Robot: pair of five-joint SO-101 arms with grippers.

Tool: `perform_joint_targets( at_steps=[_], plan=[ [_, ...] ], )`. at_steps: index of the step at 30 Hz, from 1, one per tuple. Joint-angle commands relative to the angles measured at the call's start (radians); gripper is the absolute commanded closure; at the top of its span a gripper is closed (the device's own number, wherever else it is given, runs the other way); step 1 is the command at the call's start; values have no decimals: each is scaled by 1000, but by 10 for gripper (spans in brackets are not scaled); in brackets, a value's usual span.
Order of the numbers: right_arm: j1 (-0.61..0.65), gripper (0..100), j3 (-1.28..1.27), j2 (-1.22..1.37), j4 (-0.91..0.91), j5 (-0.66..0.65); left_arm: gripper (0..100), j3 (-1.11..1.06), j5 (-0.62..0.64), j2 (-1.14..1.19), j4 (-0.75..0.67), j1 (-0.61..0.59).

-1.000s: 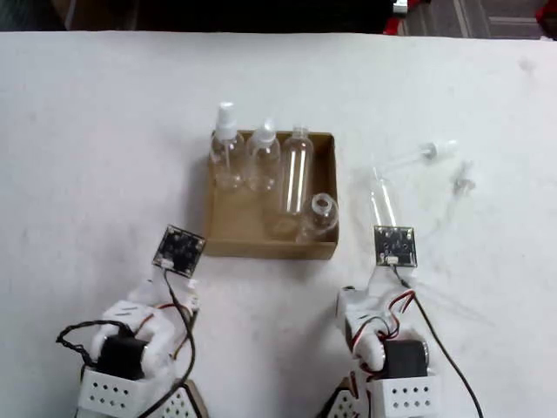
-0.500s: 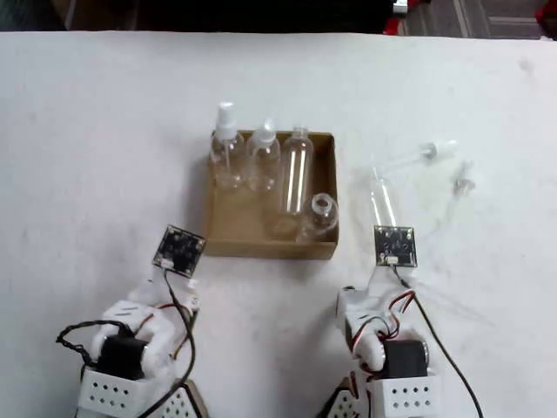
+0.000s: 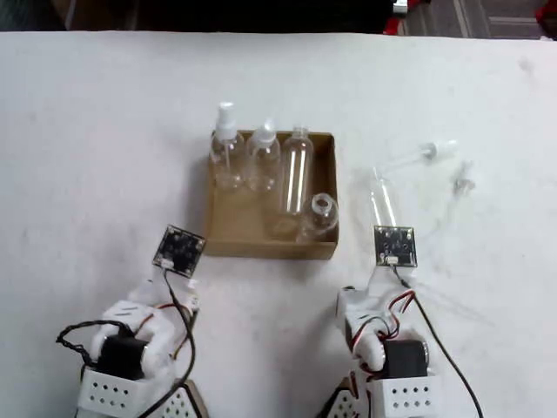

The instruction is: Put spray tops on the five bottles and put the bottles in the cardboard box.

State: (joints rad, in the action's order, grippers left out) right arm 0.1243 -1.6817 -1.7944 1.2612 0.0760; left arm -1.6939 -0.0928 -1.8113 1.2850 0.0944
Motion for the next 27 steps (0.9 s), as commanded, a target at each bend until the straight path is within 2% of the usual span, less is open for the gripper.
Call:
perform_joint_targets(
  at_steps=[1,14,17,21,24,27],
  plan=[
    [-7,820,-9,-5,7,8,976,0,11,-13,3,13],
    [-5,819,-9,-5,7,5,976,0,11,-13,3,13],
    [1,818,-9,-7,-39,3,976,0,11,-13,-23,15],
    [-1,818,-9,-8,-183,3,977,0,6,-13,-255,5],
    [-10,818,-9,-8,-375,3,977,17,11,-13,-436,5],
    [-42,818,-9,-8,-567,3,976,54,12,-13,-549,5]
  ],
)
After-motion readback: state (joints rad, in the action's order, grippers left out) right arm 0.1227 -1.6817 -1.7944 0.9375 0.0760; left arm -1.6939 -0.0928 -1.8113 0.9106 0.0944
